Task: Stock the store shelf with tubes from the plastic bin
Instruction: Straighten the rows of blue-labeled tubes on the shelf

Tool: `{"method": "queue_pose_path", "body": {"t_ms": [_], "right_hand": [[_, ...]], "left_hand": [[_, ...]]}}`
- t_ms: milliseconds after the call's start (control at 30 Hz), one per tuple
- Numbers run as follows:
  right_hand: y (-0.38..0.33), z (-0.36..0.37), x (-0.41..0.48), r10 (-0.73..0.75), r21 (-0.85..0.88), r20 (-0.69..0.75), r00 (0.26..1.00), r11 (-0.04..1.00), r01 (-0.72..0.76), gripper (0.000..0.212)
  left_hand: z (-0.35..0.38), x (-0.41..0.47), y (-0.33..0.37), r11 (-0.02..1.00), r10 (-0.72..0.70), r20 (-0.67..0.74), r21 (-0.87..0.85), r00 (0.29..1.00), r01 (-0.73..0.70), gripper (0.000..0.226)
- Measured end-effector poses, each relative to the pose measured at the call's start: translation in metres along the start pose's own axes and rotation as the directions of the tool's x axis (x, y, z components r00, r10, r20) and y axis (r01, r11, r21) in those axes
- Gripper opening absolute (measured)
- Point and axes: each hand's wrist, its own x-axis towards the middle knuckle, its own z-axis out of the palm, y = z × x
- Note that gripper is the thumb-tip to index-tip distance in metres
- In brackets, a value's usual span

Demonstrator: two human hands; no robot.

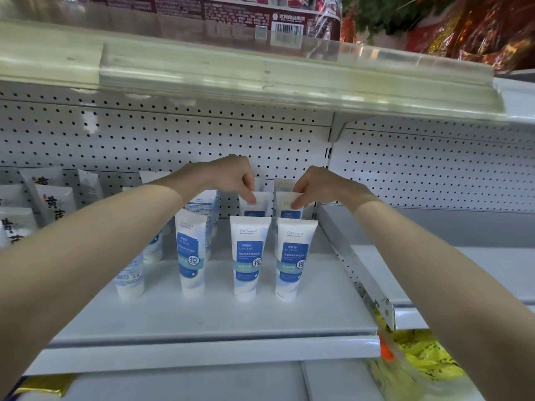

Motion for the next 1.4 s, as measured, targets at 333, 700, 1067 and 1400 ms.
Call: {"method": "queue_pose_path", "body": {"t_ms": [333,700,1067,1400], "right_hand": [[-0.001,0.002,0.007,-0.012,0.006,-0.002,1.000,1.000,0.012,0.024],[-0.001,0.000,0.009,-0.011,-0.012,0.021,1.000,1.000,0.012,0.019],[0.002,0.000,0.011,-0.006,-0.031,0.035,0.999,0.999,0.007,0.016],[0.003,0.000,0.012,0.000,-0.015,0.038,0.999,1.000,0.001,0.016]], "left_hand": [[-0.001,0.004,-0.002,1.000,-0.001,0.016,0.002,1.000,0.001,0.015],[-0.001,0.007,-0.008,1.000,0.000,0.012,-0.002,1.000,0.000,0.017],[-0.001,0.008,-0.010,1.000,-0.003,0.005,-0.006,1.000,0.003,0.014],[-0.001,0.004,-0.010,1.000,-0.020,0.010,0.000,1.000,0.020,0.015]]}}
